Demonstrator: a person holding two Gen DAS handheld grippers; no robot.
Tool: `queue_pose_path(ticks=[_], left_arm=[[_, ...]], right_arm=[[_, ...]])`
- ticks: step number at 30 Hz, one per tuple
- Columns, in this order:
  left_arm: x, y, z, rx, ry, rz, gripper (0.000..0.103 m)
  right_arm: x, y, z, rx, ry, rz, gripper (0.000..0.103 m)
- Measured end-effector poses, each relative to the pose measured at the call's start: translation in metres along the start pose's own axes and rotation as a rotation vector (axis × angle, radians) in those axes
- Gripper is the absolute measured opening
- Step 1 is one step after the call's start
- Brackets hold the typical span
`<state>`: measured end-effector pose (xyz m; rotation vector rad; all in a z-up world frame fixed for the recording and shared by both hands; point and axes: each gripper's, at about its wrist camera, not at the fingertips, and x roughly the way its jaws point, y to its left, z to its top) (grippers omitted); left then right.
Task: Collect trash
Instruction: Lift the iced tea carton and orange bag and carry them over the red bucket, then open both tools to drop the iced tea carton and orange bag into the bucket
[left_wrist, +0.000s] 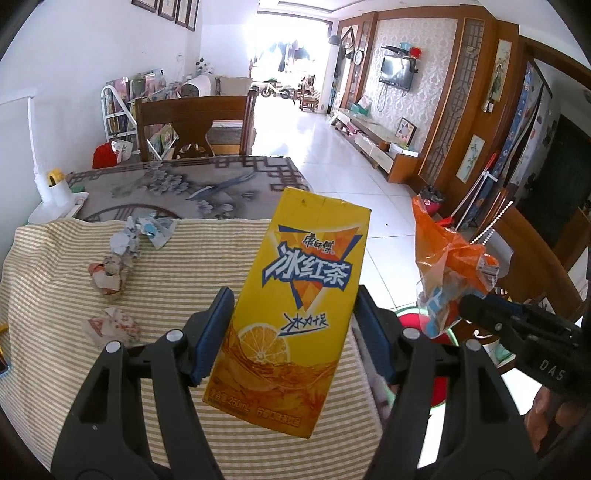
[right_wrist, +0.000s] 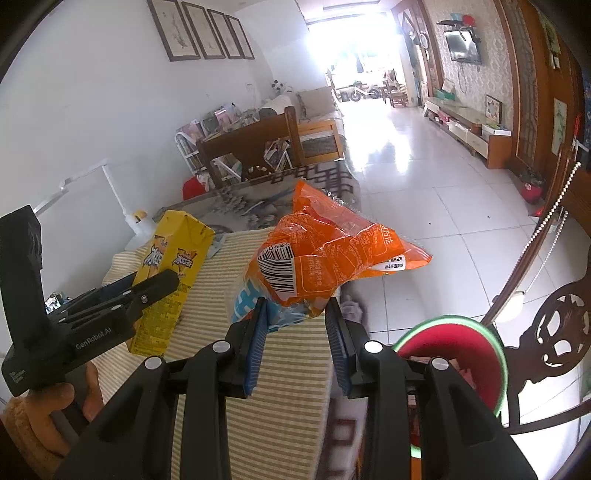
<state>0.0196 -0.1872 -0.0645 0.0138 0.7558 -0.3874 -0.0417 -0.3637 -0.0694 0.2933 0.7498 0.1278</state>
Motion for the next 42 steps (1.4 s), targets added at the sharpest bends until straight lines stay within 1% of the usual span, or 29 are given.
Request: queue_pose_path(ticks=[5,13,18,22,26,29,31,32,33,34,36,42], left_arm=[[0.012,-0.032,0.001,-0.001,0.008,-0.026,0.064],[0.036,-0.094,-0.002,0.041,0.044,-0.098,0.064],[0.058,-0.125,-0.009,0.071,0.099,-0.140,0.064],[0.086,-0.151,-0.021,0.102,0.170,-0.163,0.064],[0.111,-0.167,-0.031,0.113,0.238,-0.185,0.064],[0.120,-0.178,-0.035,0.121,0.263,-0.187,0.064],[0.125,-0.184,-0.036,0.120,0.271,-0.188,0.066],[0.126,-0.184,-0.037,0.119,0.275,-0.194,0.068],[0.127,-0.185,-0.037,0.117,0.278,-0.197,0.074],[0.127,-0.186,-0.037,0.113,0.275,-0.197,0.075],[0.127,-0.186,-0.037,0.110,0.273,-0.198,0.078],[0.125,-0.178,-0.031,0.097,0.266,-0.188,0.079]], right_arm=[[-0.011,-0.032,-0.002,0.012,0.004,-0.015,0.031],[-0.023,-0.087,-0.009,0.074,0.024,-0.064,0.031],[-0.028,-0.121,-0.019,0.120,0.050,-0.101,0.031],[-0.031,-0.147,-0.030,0.155,0.087,-0.122,0.032],[-0.031,-0.162,-0.042,0.181,0.127,-0.134,0.032],[-0.031,-0.171,-0.049,0.194,0.157,-0.137,0.034],[-0.029,-0.176,-0.053,0.200,0.175,-0.142,0.039],[-0.030,-0.179,-0.055,0.207,0.175,-0.151,0.040],[-0.030,-0.183,-0.056,0.214,0.175,-0.151,0.044],[-0.030,-0.186,-0.058,0.226,0.174,-0.155,0.048],[-0.031,-0.190,-0.059,0.245,0.175,-0.163,0.052],[-0.031,-0.194,-0.056,0.271,0.167,-0.166,0.054]])
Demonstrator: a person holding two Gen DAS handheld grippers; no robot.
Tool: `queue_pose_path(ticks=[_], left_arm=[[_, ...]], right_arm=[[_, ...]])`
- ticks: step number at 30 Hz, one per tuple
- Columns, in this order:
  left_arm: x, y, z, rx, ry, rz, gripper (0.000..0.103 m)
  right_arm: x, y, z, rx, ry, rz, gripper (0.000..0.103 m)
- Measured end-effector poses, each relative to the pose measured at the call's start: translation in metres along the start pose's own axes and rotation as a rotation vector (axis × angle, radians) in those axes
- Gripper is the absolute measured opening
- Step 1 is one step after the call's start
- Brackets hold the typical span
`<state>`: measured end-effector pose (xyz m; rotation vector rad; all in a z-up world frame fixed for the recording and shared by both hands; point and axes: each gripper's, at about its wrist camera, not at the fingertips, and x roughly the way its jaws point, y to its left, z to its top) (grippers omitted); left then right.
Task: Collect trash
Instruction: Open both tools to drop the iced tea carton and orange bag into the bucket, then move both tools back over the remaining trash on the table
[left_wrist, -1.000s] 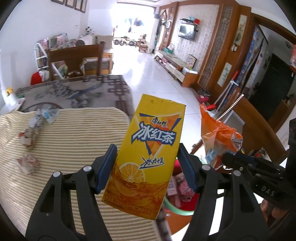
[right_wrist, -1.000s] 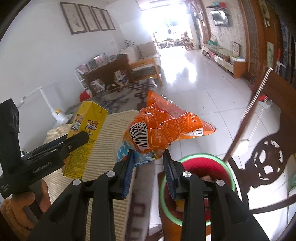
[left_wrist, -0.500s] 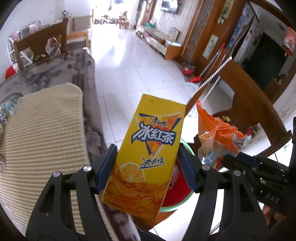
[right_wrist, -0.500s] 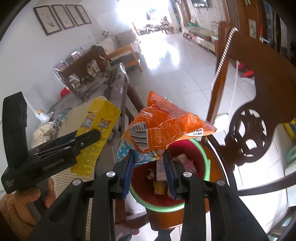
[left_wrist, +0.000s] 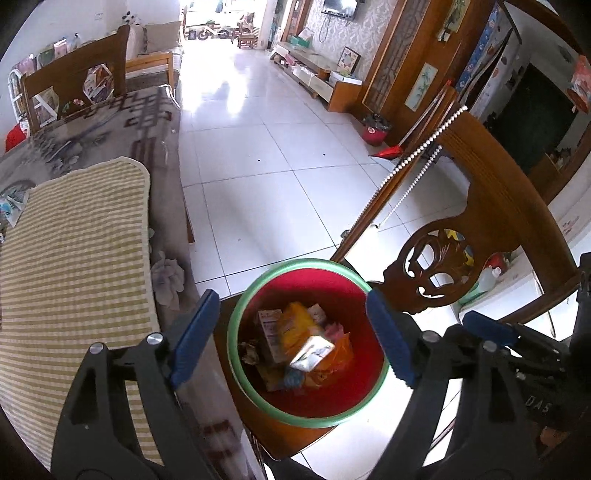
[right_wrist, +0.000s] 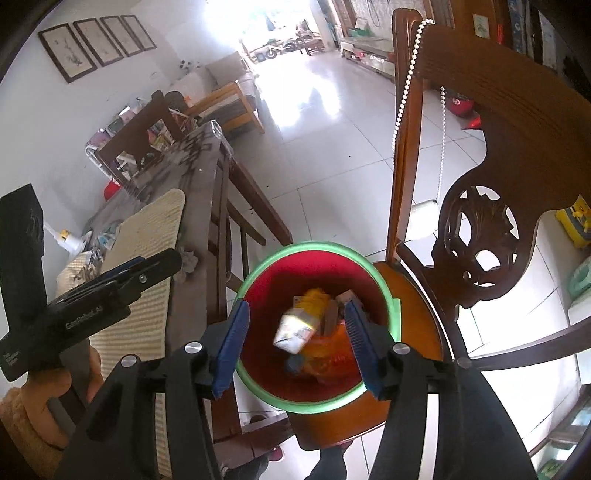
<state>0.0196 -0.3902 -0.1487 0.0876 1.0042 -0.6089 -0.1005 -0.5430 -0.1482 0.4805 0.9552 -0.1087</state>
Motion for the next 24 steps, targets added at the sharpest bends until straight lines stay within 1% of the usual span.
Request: queue_pose_path(ticks=[3,7,12,15,18,19,21,23,24], left_arm=[[-0.007,0.010,0.001,-0.016,-0.018,0.011,0.079],[-0.022,0.034,-0.001,-0.048,-0.046,0.042,0.079],[-0.042,0.085,-0.012,-0.127,-0.070,0.114,0.079],[-0.059,0.133,-0.025,-0.197,-0.078,0.169,0.079],[-0.077,0.177,-0.035,-0.248,-0.093,0.219,0.079],[-0.087,0.198,-0.039,-0.273,-0.104,0.241,0.079],[-0.105,0.236,-0.046,-0.313,-0.126,0.278,0.079],[-0.120,0.267,-0.047,-0.338,-0.141,0.304,0.080],[-0.129,0.289,-0.046,-0.350,-0.143,0.322,0.080]], right_arm=[[0.000,0.007,0.003,-0.004,-0.004,0.014,0.057],[-0.003,0.032,0.010,-0.024,-0.017,0.068,0.059],[-0.006,0.076,0.015,-0.072,-0.026,0.143,0.063],[-0.004,0.115,0.015,-0.112,-0.026,0.196,0.064],[0.002,0.154,0.011,-0.151,-0.021,0.226,0.066],[0.005,0.164,0.010,-0.158,-0.017,0.234,0.066],[0.016,0.193,0.004,-0.171,0.003,0.260,0.066],[0.026,0.219,-0.002,-0.177,0.029,0.281,0.066],[0.031,0.230,-0.004,-0.180,0.041,0.289,0.066]])
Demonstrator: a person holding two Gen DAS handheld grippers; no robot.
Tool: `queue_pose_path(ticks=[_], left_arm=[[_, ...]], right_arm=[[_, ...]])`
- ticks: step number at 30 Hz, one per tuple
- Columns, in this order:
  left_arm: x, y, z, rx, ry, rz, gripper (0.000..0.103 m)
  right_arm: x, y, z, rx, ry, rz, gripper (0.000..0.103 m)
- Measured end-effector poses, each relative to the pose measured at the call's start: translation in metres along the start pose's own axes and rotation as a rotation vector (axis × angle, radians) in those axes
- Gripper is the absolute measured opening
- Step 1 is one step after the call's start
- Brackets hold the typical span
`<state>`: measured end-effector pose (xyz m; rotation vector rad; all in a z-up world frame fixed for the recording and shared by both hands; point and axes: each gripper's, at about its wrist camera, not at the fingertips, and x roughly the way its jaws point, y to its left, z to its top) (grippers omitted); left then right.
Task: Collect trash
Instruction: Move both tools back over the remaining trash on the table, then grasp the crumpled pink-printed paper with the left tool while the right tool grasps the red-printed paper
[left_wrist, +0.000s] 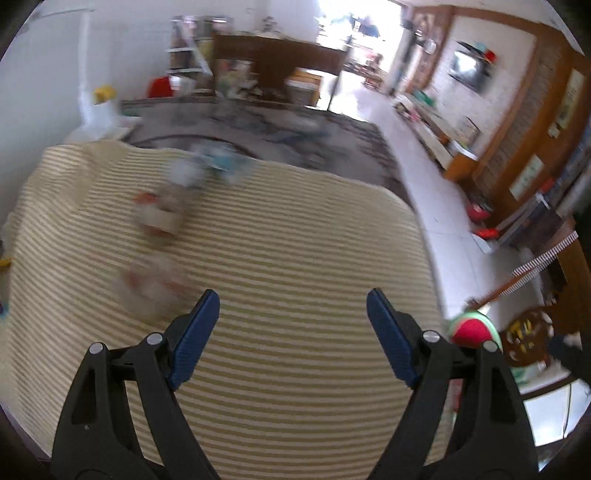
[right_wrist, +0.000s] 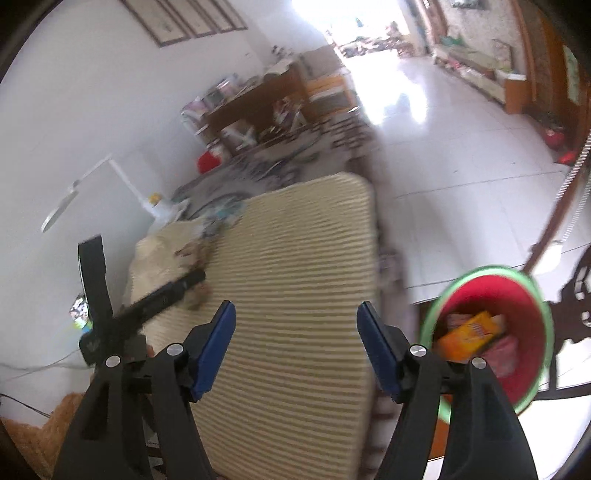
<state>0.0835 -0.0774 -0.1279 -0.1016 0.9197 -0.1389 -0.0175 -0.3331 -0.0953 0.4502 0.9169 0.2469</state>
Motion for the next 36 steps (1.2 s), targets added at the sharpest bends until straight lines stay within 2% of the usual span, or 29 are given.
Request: queue_pose_path(ticks=[5,7,10,14,16,17,18,20,22,26,29,33,36], left_arm=[[0.016,0.068,0.044,0.007,0.018,0.049,0.082],[0.040,0.091,0.060,0.014,0.078,0.054,0.082],[0.072,0.110,0.073,0.024,0.131,0.051,0.082],[0.113,0.123,0.079,0.047,0.209,0.038,0.080],[0.127,0.128,0.076,0.043,0.252,0.015,0.069],[0.132,0.133,0.073,0.028,0.278,-0.007,0.053],[0.136,0.140,0.070,0.006,0.295,-0.025,0.046],[0.128,0.154,0.067,-0.032,0.270,-0.061,0.040],[0.110,0.165,0.061,-0.039,0.243,-0.078,0.038],[0.059,0.182,0.045,-0.023,0.153,-0.065,0.039],[0.026,0.199,0.025,-0.055,0.114,-0.045,0.039],[0.008,0.213,-0.001,-0.083,0.114,-0.006,0.041],[0.009,0.221,-0.019,-0.093,0.151,0.016,0.043]], right_arm=[[0.045,0.073,-0.007,-0.040,0.056,0.062,0.066],[0.057,0.095,-0.012,-0.041,0.068,0.080,0.066],[0.069,0.127,-0.024,-0.046,0.102,0.116,0.067],[0.082,0.153,-0.036,-0.047,0.137,0.116,0.068],[0.091,0.162,-0.039,-0.040,0.155,0.109,0.068],[0.096,0.165,-0.039,-0.037,0.163,0.104,0.068],[0.101,0.169,-0.039,-0.033,0.169,0.101,0.068],[0.107,0.172,-0.038,-0.029,0.180,0.100,0.068],[0.120,0.178,-0.035,-0.031,0.195,0.092,0.068],[0.157,0.189,-0.021,-0.048,0.219,0.059,0.068],[0.200,0.195,-0.006,-0.054,0.244,0.024,0.072],[0.255,0.197,0.006,0.009,0.295,0.016,0.072],[0.289,0.196,0.006,0.058,0.353,-0.004,0.072]])
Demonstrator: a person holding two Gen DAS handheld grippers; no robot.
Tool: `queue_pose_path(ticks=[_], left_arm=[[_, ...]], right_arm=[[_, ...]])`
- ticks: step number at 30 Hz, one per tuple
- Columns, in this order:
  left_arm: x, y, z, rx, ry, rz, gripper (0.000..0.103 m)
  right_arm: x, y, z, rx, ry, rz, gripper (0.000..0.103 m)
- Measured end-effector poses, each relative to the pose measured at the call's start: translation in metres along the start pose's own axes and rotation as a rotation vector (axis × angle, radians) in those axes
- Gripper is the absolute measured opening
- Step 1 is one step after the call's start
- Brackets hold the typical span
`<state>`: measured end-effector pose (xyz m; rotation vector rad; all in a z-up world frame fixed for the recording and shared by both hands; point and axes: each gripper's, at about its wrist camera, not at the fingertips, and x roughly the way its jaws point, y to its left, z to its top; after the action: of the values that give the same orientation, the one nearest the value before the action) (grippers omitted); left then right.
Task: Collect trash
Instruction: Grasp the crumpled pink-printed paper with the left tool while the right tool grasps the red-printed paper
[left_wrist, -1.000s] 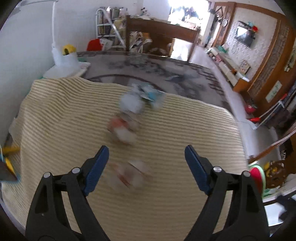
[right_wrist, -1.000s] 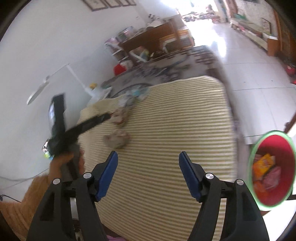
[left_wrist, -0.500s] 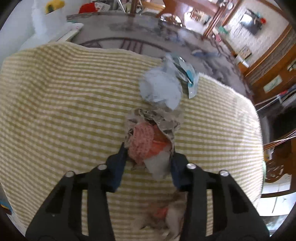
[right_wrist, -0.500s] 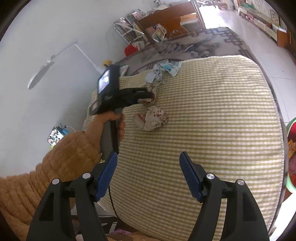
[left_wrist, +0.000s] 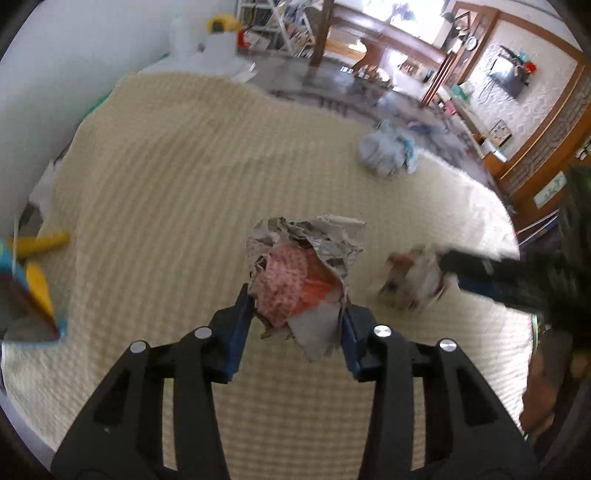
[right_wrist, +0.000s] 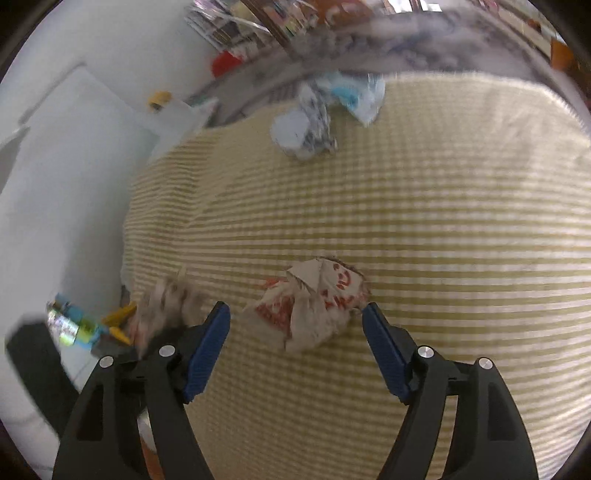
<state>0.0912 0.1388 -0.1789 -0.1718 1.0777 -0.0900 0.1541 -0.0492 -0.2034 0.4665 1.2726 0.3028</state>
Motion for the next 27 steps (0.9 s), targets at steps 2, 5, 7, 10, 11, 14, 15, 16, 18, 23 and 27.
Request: queue_pose_path(ticks=[2,5,7,10,11,14,15,16,18,23,27], left_arm=[[0.004,0.006,-0.009,-0.022,0.026,0.000,0.045],[0.004,0.012,-0.018,-0.043,0.046,-0.011,0.052],[0.001,0.014,-0.020,-0.049,0.030,-0.006,0.060],[-0.003,0.013,-0.019,-0.060,0.006,-0.017,0.071],[-0.003,0.012,-0.019,-0.061,0.005,-0.027,0.074],[0.004,0.007,-0.016,-0.058,0.024,-0.035,0.074],[0.007,0.005,-0.016,-0.053,0.031,-0.032,0.074],[0.010,0.002,-0.017,-0.043,0.041,-0.021,0.073],[0.013,-0.004,-0.018,-0.025,0.049,-0.002,0.055],[0.002,-0.021,-0.016,0.011,0.011,-0.029,0.045],[-0.020,-0.046,-0.012,0.062,-0.061,-0.050,0.044]], right_arm=[[0.013,0.000,0.001,0.003,0.023,-0.006,0.069],[0.017,0.001,-0.002,-0.029,0.003,-0.037,0.046],[0.012,0.003,-0.003,-0.052,-0.006,-0.023,0.041],[-0.011,0.007,-0.008,-0.098,-0.060,-0.008,0.038],[-0.021,0.008,-0.010,-0.114,-0.082,-0.002,0.038],[-0.045,0.012,-0.018,-0.148,-0.115,0.024,0.038],[-0.054,0.012,-0.023,-0.160,-0.124,0.028,0.038],[-0.058,0.014,-0.026,-0.166,-0.129,0.030,0.038],[-0.073,0.013,-0.038,-0.180,-0.145,0.042,0.038],[-0.102,0.012,-0.058,-0.185,-0.208,0.045,0.039],[-0.119,0.013,-0.068,-0.210,-0.267,0.023,0.039]])
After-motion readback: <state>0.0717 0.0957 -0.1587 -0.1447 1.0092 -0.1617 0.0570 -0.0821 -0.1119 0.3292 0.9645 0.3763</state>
